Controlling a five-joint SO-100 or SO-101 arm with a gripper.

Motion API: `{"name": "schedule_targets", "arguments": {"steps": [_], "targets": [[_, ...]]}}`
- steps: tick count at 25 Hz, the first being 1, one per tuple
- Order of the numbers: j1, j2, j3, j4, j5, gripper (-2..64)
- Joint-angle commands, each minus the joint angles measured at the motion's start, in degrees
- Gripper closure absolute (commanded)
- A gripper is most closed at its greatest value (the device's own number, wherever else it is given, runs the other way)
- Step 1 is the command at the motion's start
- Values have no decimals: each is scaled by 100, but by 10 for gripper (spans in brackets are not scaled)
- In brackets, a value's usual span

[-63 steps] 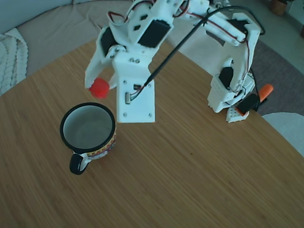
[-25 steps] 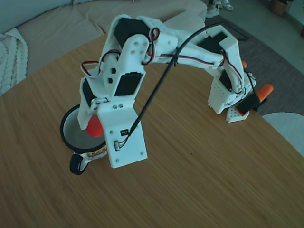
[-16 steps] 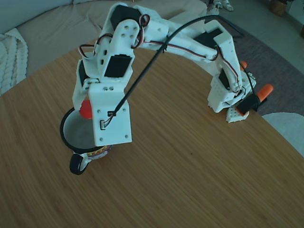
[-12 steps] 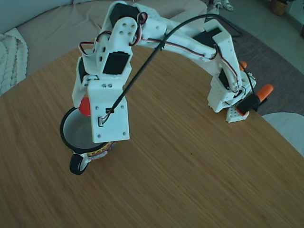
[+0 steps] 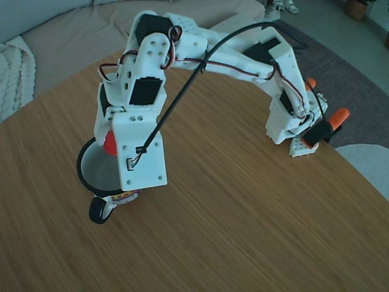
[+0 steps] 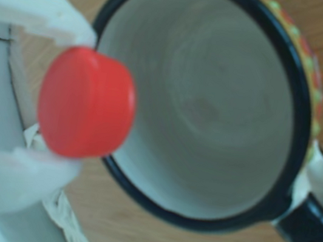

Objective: Grasp a red cap and put it in the cup.

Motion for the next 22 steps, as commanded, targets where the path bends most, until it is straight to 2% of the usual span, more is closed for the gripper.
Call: {"name": "schedule_targets", "arguments": {"steps": [1, 5, 7, 17, 22], "targets": [[0, 185, -114, -35, -18, 504], [18, 202, -62, 0, 53, 285], [9, 202, -62, 9, 53, 220], [-35, 272, -53, 26, 53, 206], [-360, 826, 158, 229, 53, 206]]}}
